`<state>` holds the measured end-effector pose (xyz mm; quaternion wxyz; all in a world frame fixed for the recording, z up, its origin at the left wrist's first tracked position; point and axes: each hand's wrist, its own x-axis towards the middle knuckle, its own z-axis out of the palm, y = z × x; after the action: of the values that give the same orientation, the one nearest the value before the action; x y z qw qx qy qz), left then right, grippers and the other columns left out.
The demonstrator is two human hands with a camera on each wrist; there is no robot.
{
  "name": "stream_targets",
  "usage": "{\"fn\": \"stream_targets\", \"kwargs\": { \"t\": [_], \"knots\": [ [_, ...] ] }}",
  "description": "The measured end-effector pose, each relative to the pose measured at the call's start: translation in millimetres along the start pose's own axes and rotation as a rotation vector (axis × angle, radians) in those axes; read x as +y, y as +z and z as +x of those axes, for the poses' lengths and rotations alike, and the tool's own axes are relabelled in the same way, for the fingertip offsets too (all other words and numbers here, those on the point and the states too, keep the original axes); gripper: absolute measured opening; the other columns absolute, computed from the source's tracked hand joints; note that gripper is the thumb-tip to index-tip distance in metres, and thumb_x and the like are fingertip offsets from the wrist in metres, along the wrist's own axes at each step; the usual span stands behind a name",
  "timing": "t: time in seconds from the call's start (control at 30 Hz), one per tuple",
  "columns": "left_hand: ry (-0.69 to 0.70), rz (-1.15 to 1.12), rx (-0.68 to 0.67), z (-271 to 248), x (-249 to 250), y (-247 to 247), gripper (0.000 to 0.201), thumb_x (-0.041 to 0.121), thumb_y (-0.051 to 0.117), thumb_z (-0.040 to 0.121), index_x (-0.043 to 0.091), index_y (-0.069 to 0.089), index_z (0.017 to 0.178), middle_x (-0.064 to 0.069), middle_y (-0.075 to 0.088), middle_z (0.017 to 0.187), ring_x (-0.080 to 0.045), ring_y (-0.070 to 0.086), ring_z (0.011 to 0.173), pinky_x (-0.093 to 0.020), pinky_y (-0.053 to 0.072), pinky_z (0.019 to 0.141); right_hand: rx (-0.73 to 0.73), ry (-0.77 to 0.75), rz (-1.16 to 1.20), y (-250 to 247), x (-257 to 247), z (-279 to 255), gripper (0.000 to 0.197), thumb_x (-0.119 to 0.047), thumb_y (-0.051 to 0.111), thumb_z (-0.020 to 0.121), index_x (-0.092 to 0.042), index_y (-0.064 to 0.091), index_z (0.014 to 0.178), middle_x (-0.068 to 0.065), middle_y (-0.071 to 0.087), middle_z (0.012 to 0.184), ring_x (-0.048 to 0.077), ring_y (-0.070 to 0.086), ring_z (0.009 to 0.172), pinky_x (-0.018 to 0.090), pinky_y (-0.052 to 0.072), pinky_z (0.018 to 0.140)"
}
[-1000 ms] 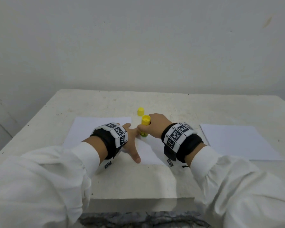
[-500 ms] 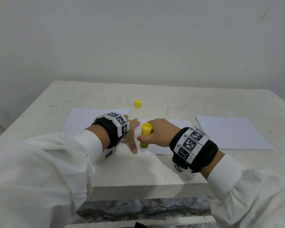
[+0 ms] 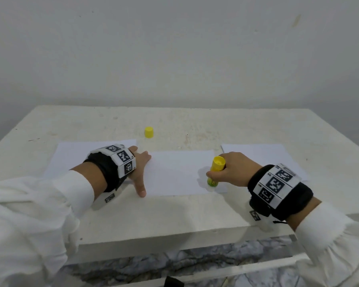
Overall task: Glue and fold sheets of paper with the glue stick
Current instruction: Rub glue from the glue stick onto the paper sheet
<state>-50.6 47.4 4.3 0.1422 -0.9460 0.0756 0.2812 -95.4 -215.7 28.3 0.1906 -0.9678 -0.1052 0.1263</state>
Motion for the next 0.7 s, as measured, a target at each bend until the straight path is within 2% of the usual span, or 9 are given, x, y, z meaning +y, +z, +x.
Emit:
{"fn": "stream_targets", "kwargs": {
  "t": [0.1, 0.17, 0.27, 0.37, 0.43, 0.5, 0.6, 0.63, 0.7],
  "knots": [
    [-0.039, -0.022, -0.003, 2.5, -1.6, 1.3, 0.148, 0.079, 0.074, 0.025, 0.039, -0.001, 0.146, -0.010, 0.006, 0.157, -0.035, 0.007, 0.144, -0.055, 0.019, 0.112, 0.036, 0.055, 0.035, -13.9, 12.7, 8.4, 0.035, -0.035, 0.064, 0.086, -0.013, 0.047, 0.065, 0.000, 0.050, 0.066, 0.012, 0.046, 0.059, 0.024, 0.035, 0.055],
    [-0.040, -0.055, -0.002, 4.3, -1.9, 1.2, 0.153, 0.078, 0.073, 0.020, 0.044, -0.007, 0.145, -0.010, 0.003, 0.158, -0.035, 0.001, 0.145, -0.056, 0.015, 0.113, 0.113, 0.070, 0.073, -24.1, 16.5, 25.1, 0.034, -0.037, 0.062, 0.087, -0.010, 0.052, 0.069, 0.005, 0.055, 0.070, 0.017, 0.049, 0.063, 0.028, 0.038, 0.060],
    [0.019, 0.001, -0.008, 2.1, 4.9, -4.7, 0.137, 0.071, 0.079, 0.037, 0.033, 0.009, 0.147, 0.002, 0.021, 0.154, -0.028, 0.005, 0.145, -0.054, 0.014, 0.113, 0.176, 0.111, 0.077, -30.0, 16.1, 56.6, 0.034, -0.038, 0.059, 0.087, -0.009, 0.051, 0.070, 0.008, 0.055, 0.073, 0.021, 0.049, 0.065, 0.029, 0.037, 0.061],
    [0.026, 0.104, -0.011, -1.1, 19.5, -16.9, 0.112, 0.069, 0.078, 0.051, 0.020, 0.030, 0.140, -0.003, 0.035, 0.138, -0.027, 0.026, 0.134, -0.048, 0.027, 0.108, 0.152, 0.154, 0.051, -23.9, 16.4, 81.0, 0.035, -0.038, 0.058, 0.087, -0.010, 0.050, 0.069, 0.007, 0.054, 0.074, 0.022, 0.049, 0.066, 0.028, 0.036, 0.059],
    [0.024, 0.128, 0.009, -2.7, 36.8, -28.6, 0.104, 0.070, 0.074, 0.058, 0.017, 0.035, 0.139, -0.009, 0.035, 0.138, -0.028, 0.032, 0.130, -0.046, 0.028, 0.107, 0.148, 0.170, 0.068, -20.0, 19.3, 89.5, 0.034, -0.038, 0.059, 0.086, -0.011, 0.048, 0.068, 0.007, 0.054, 0.072, 0.022, 0.049, 0.066, 0.027, 0.036, 0.057],
    [0.094, 0.092, 0.087, -1.3, 61.6, -41.1, 0.095, 0.069, 0.070, 0.065, 0.018, 0.038, 0.139, -0.008, 0.037, 0.141, -0.029, 0.037, 0.128, -0.045, 0.029, 0.107, 0.147, 0.170, 0.084, -19.1, 21.9, 93.9, 0.035, -0.037, 0.059, 0.085, -0.013, 0.046, 0.064, 0.006, 0.053, 0.070, 0.022, 0.049, 0.065, 0.027, 0.035, 0.056],
    [0.217, -0.043, 0.116, 0.3, 106.2, -55.0, 0.090, 0.059, 0.067, 0.076, 0.022, 0.027, 0.148, -0.006, 0.026, 0.154, -0.029, 0.031, 0.137, -0.044, 0.030, 0.110, 0.130, 0.153, 0.077, -20.8, 22.0, 96.8, 0.039, -0.035, 0.059, 0.085, -0.014, 0.040, 0.059, 0.003, 0.048, 0.063, 0.020, 0.045, 0.059, 0.027, 0.032, 0.053],
    [0.229, -0.068, 0.110, 2.2, 118.1, -56.7, 0.086, 0.057, 0.066, 0.079, 0.021, 0.027, 0.148, -0.006, 0.028, 0.153, -0.029, 0.033, 0.136, -0.043, 0.032, 0.109, 0.123, 0.146, 0.070, -21.2, 21.3, 97.3, 0.040, -0.035, 0.059, 0.085, -0.015, 0.038, 0.058, 0.002, 0.045, 0.061, 0.018, 0.042, 0.057, 0.027, 0.031, 0.051],
    [0.216, -0.084, 0.087, 10.3, 134.8, -57.5, 0.076, 0.055, 0.066, 0.080, 0.018, 0.039, 0.141, -0.008, 0.043, 0.142, -0.029, 0.046, 0.125, -0.041, 0.041, 0.101, 0.108, 0.133, 0.054, -22.2, 22.1, 98.3, 0.041, -0.035, 0.059, 0.085, -0.014, 0.037, 0.057, 0.001, 0.043, 0.059, 0.016, 0.039, 0.054, 0.027, 0.030, 0.050]
  ]
}}
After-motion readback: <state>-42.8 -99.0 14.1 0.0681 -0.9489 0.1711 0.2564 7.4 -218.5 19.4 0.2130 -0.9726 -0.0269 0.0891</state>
